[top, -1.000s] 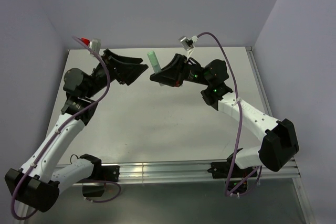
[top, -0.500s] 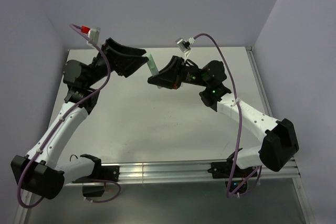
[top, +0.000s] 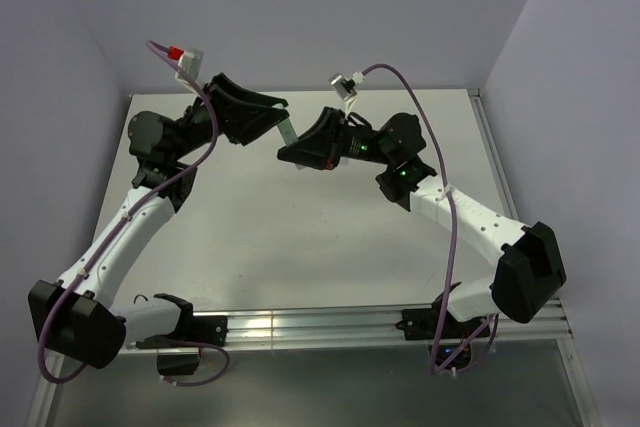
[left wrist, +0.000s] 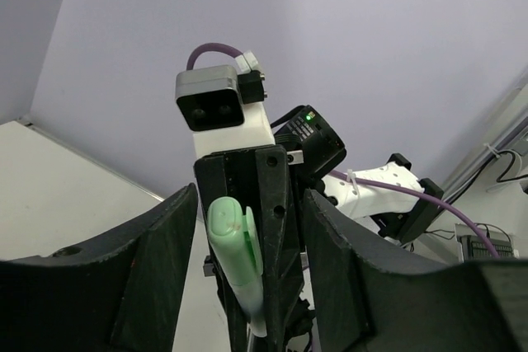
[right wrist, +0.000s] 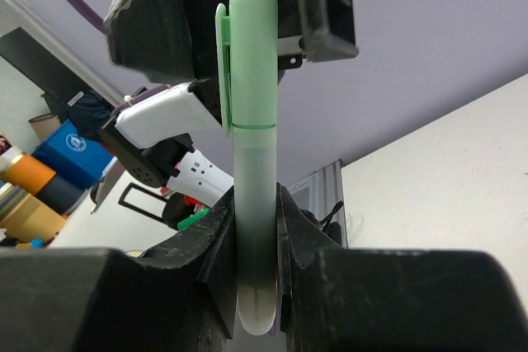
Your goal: Insert the pens into the pen caps
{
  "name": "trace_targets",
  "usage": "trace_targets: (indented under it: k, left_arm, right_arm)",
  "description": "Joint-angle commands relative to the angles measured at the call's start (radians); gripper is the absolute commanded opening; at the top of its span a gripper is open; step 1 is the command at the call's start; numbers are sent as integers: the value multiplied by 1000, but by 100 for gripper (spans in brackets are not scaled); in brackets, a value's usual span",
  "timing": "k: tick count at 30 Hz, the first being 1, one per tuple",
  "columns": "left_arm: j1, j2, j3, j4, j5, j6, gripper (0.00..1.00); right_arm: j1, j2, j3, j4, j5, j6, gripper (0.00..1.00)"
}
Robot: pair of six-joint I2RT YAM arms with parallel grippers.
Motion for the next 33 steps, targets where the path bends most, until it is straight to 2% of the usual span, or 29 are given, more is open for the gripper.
trace_targets:
  k: [1,5,8,11,12,15,33]
  left_arm:
    - [-20,-7,27,26,30,2,58]
    - [-37,-12,15,8,26,17,52]
    - [-40,-21,3,14,23,14,43]
    - [-45,-24,9,-3,18,23,28]
    - [-47,-24,12,-13,17,25,16]
    - [-51,-24,17,-20,20,28,0]
    - [-166,-64,-84,-41,32,69,0]
  right_arm:
    - [8,1,52,19,13,-23,0]
    - [8,-3,56,-4,18,-39,0]
    - [8,-1,55,-3,18,-39,0]
    - [8,4,56,-7,18,-39,0]
    - [8,2,57,-9,18,-42,0]
    - [8,-1,60,-26,21,-54,0]
    - [-19,-4,124,-127,32,-116,0]
